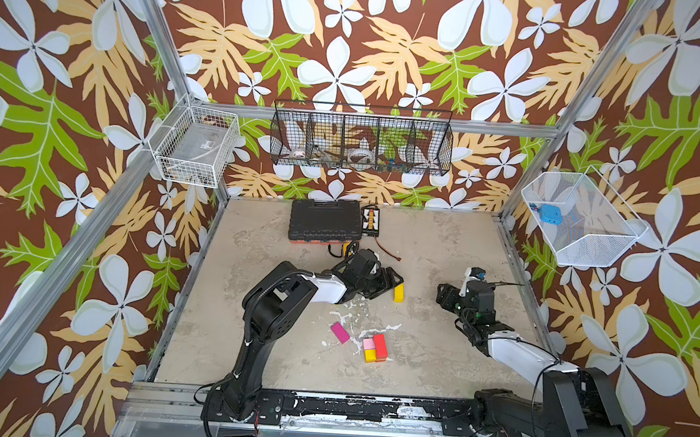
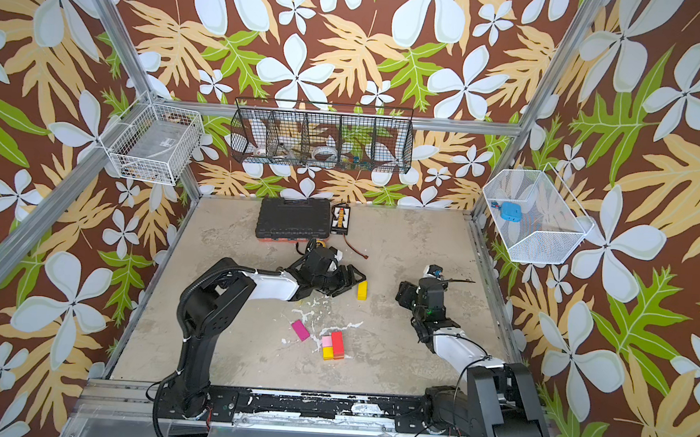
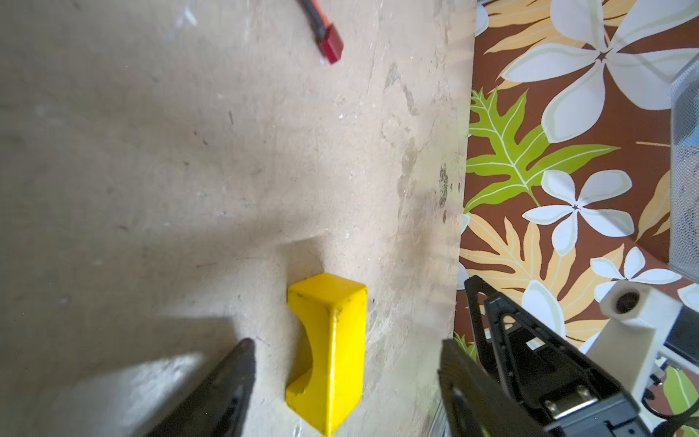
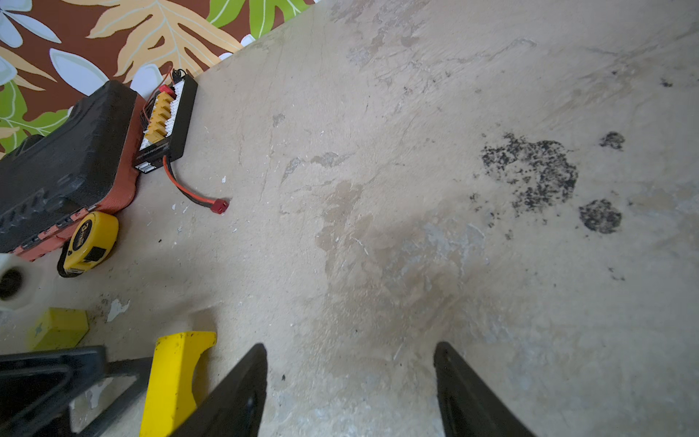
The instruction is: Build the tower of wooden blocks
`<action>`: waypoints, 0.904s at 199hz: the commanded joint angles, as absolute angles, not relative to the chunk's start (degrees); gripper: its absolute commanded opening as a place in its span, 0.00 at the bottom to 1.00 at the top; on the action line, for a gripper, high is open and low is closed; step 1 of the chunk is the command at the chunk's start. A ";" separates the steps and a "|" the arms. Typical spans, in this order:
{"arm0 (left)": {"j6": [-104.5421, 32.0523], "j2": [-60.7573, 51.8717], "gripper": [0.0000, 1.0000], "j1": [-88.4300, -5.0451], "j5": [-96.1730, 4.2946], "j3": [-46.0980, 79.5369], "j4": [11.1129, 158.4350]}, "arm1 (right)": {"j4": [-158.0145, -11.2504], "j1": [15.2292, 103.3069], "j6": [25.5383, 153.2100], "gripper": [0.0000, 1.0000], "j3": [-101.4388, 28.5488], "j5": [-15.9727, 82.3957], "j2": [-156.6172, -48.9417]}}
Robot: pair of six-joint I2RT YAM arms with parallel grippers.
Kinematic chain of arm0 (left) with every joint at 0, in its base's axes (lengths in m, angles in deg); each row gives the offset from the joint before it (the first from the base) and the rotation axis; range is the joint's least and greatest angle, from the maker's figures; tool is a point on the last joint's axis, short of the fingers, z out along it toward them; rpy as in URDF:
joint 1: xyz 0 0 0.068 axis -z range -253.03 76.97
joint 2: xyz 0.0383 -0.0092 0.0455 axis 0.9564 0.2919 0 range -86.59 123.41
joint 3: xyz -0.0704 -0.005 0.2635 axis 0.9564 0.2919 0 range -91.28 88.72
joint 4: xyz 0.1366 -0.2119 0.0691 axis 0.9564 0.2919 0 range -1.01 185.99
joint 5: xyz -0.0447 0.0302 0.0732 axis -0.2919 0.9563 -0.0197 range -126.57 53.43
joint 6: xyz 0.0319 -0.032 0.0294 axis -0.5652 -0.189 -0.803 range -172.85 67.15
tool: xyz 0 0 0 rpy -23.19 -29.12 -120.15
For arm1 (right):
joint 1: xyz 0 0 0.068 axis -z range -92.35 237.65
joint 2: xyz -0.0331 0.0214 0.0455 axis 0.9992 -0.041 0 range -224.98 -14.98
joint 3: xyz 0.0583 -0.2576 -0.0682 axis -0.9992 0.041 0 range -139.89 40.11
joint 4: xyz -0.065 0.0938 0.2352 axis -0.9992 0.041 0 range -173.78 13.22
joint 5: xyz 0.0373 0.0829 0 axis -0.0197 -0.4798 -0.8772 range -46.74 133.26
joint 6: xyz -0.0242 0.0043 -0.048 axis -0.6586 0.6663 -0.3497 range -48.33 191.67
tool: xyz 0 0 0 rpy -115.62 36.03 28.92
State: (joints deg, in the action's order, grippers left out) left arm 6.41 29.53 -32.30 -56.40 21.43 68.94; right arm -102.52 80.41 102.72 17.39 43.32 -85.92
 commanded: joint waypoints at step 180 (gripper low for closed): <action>-10.40 -50.91 1.00 -32.86 18.96 71.50 94.03 | -82.65 63.58 103.58 0.80 3.51 45.54 -87.18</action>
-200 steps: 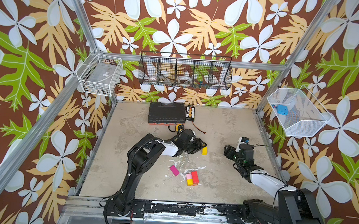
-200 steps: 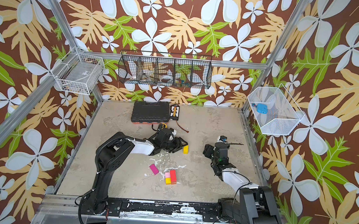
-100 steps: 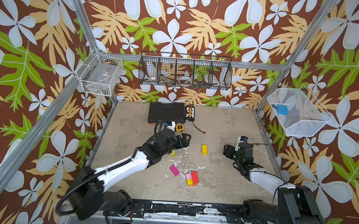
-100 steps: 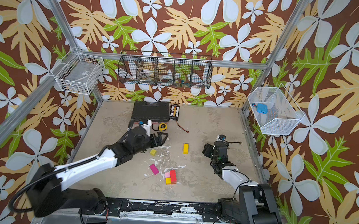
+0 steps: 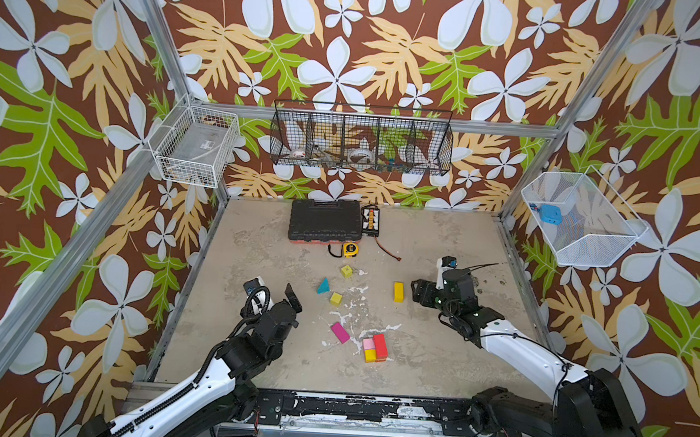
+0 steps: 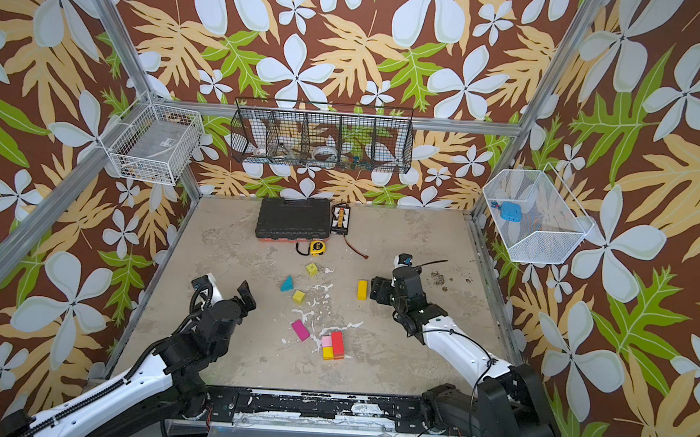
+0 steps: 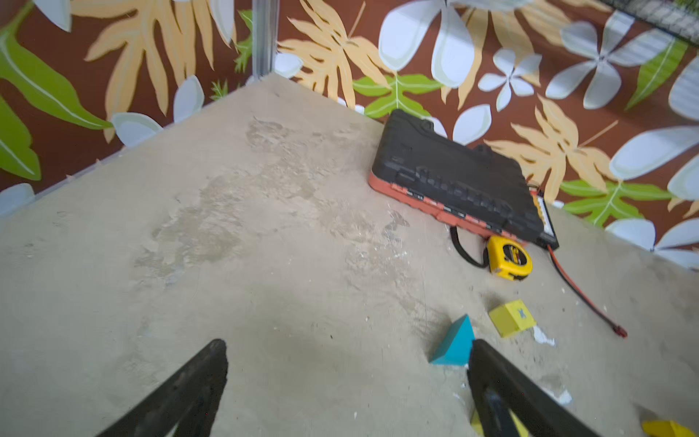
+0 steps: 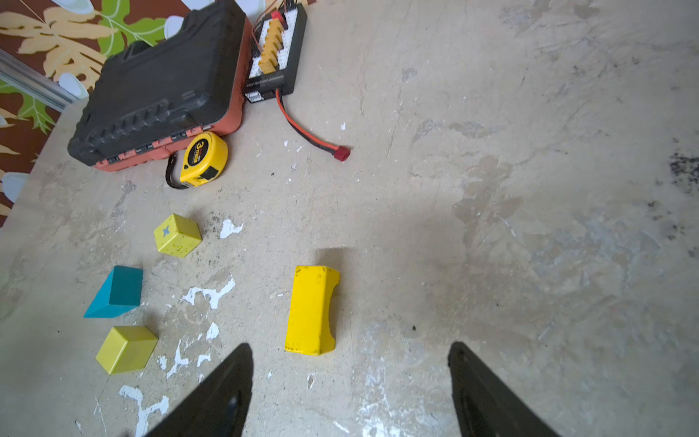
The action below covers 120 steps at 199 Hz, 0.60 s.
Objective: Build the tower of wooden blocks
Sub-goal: 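Lower the open right gripper over the yellow arch while the left arm draws back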
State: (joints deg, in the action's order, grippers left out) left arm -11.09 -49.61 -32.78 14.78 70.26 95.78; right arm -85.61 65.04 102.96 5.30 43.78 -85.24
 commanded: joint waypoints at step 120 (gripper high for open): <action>-11.03 -44.24 1.00 -32.80 17.31 69.99 92.25 | -78.20 56.80 102.64 0.70 -8.25 50.68 -105.69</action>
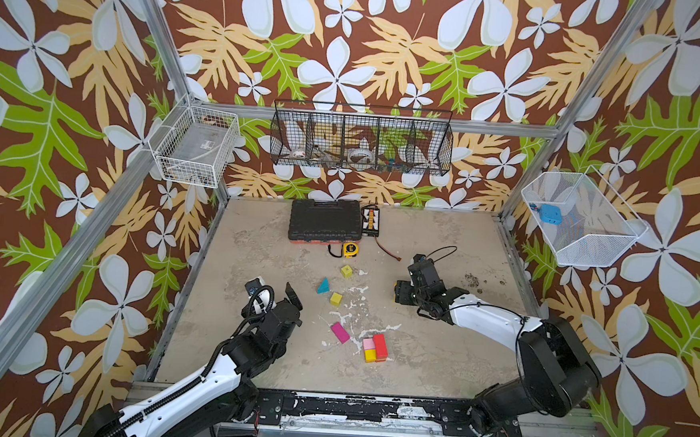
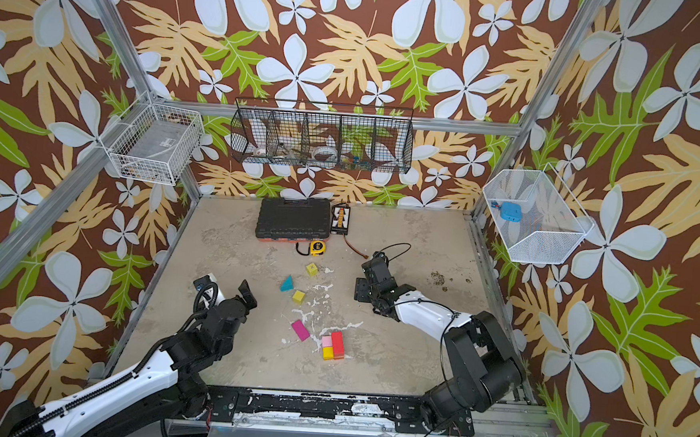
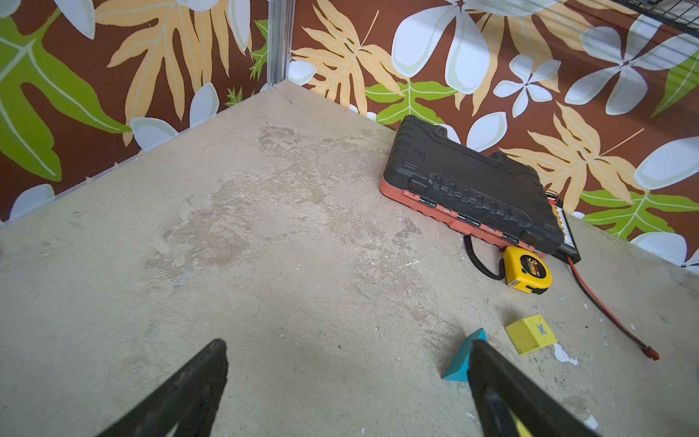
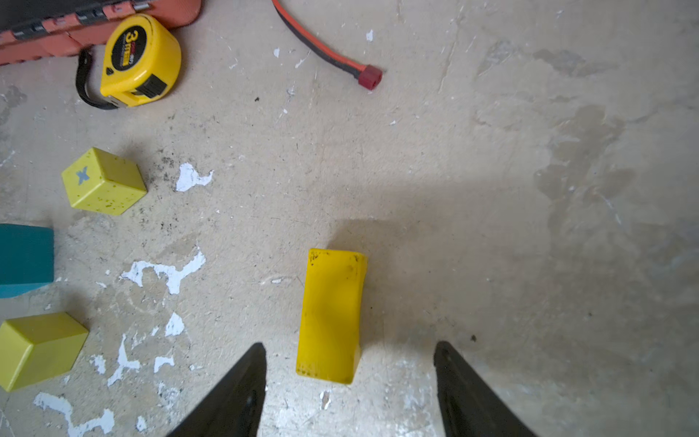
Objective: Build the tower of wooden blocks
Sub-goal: 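Lower the open right gripper over the yellow arch while the left arm draws back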
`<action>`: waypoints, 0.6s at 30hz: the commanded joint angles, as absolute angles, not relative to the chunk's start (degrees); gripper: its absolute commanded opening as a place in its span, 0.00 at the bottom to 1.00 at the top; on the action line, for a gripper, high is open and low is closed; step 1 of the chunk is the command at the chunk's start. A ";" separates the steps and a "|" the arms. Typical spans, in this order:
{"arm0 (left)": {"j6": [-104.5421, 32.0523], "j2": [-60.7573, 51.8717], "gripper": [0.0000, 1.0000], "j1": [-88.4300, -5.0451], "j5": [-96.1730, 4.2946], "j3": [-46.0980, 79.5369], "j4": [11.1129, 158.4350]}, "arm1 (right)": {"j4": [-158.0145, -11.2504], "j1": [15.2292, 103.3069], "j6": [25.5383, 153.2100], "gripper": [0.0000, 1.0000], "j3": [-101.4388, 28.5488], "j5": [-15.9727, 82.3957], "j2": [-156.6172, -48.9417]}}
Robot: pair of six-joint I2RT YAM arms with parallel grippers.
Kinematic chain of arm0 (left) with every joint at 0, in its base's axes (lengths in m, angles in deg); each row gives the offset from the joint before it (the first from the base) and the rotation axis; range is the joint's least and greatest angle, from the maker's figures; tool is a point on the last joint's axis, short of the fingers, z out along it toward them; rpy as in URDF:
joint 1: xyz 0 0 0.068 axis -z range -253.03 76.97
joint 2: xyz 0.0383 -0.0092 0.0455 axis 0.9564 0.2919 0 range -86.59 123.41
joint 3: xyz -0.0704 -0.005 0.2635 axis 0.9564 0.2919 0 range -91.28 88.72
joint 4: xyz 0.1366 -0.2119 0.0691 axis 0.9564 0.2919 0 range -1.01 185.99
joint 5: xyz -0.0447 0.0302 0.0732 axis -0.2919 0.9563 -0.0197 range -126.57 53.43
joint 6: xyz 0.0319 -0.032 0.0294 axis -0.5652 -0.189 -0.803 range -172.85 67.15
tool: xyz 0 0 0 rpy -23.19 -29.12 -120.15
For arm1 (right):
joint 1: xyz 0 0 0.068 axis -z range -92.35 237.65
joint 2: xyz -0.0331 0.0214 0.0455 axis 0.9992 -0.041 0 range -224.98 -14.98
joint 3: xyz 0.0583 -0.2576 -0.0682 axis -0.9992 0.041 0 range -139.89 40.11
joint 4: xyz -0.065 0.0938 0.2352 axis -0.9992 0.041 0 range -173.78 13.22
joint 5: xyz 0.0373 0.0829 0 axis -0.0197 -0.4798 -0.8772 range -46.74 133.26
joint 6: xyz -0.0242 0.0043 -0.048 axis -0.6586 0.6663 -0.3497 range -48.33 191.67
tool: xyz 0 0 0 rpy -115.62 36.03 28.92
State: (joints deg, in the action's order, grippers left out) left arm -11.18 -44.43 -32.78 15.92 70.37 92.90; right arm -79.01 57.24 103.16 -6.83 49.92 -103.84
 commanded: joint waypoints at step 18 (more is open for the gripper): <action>-11.03 -44.31 1.00 -32.82 17.13 70.05 92.07 | -75.06 54.87 101.86 0.45 -14.20 54.21 -114.08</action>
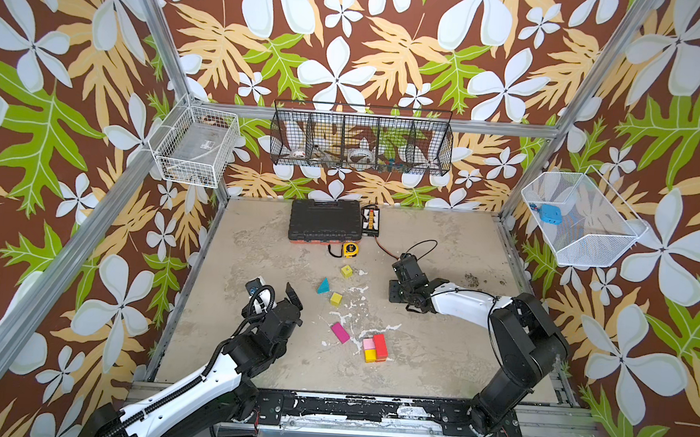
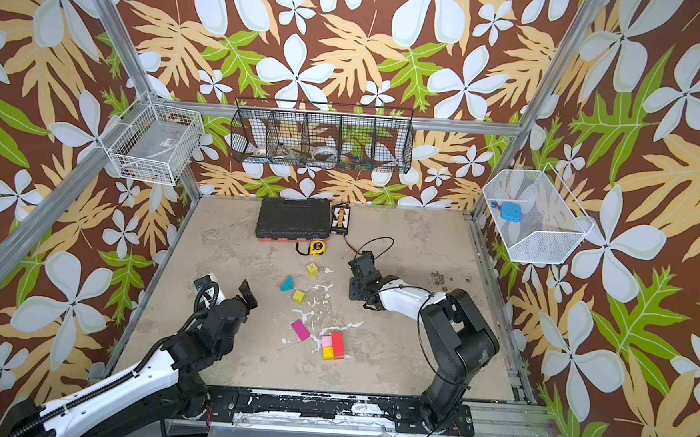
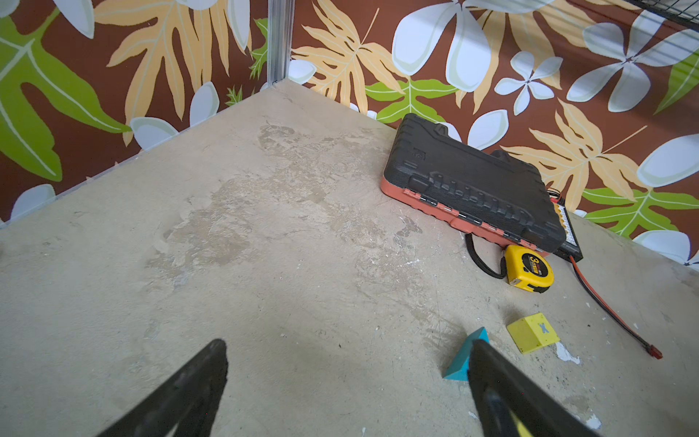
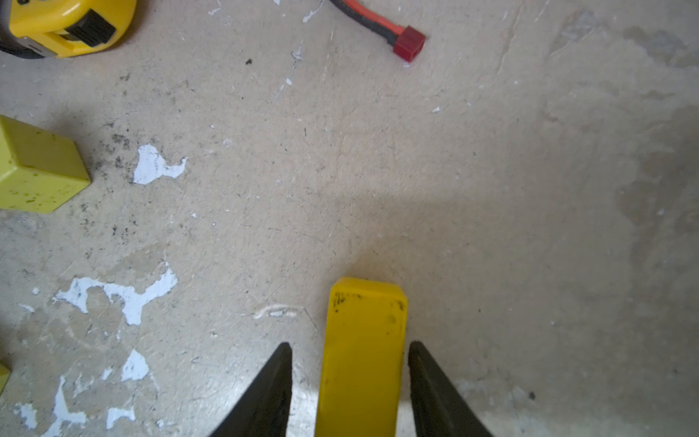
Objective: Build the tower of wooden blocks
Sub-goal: 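Lower the open right gripper over the yellow arch while the left arm draws back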
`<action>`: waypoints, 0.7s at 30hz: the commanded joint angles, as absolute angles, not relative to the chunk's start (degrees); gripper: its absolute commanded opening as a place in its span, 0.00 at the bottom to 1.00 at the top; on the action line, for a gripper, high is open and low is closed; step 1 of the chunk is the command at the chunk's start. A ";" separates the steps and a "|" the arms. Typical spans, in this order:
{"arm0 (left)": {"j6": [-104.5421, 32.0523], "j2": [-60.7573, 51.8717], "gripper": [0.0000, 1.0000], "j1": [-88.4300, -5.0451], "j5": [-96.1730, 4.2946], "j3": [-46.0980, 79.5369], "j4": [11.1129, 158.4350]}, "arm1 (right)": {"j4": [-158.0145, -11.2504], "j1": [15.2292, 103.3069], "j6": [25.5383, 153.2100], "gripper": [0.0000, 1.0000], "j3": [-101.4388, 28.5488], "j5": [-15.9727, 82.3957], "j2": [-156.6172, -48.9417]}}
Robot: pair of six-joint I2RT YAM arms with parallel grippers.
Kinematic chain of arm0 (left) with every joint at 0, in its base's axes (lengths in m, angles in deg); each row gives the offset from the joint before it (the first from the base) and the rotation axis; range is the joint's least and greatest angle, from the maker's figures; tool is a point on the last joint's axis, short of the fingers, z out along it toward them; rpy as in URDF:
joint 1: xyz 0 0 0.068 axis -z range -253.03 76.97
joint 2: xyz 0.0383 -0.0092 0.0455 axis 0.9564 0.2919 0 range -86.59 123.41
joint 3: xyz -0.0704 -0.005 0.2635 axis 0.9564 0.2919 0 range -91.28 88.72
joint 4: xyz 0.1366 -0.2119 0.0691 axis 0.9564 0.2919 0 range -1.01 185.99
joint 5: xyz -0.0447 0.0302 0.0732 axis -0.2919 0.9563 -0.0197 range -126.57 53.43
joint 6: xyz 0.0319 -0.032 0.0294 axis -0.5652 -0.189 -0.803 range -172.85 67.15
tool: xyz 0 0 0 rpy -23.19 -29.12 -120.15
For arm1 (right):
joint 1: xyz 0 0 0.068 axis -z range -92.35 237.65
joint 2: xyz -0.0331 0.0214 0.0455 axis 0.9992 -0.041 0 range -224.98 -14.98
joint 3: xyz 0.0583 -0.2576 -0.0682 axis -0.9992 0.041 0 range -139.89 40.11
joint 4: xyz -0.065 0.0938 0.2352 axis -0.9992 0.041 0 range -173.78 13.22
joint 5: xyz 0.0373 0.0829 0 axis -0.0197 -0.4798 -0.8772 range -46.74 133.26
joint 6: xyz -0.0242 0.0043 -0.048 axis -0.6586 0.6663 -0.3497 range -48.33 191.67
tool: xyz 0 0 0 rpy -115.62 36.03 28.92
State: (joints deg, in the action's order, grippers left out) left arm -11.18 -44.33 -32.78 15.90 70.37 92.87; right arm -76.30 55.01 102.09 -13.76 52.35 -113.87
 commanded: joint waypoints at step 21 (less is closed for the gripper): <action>-11.36 -44.05 1.00 -32.78 16.59 70.07 91.81 | -74.39 54.61 102.40 0.20 -13.23 55.22 -112.12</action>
State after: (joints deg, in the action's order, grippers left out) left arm -11.18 -44.22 -32.78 15.86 70.37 92.83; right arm -74.66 54.90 102.07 -14.06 54.16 -113.91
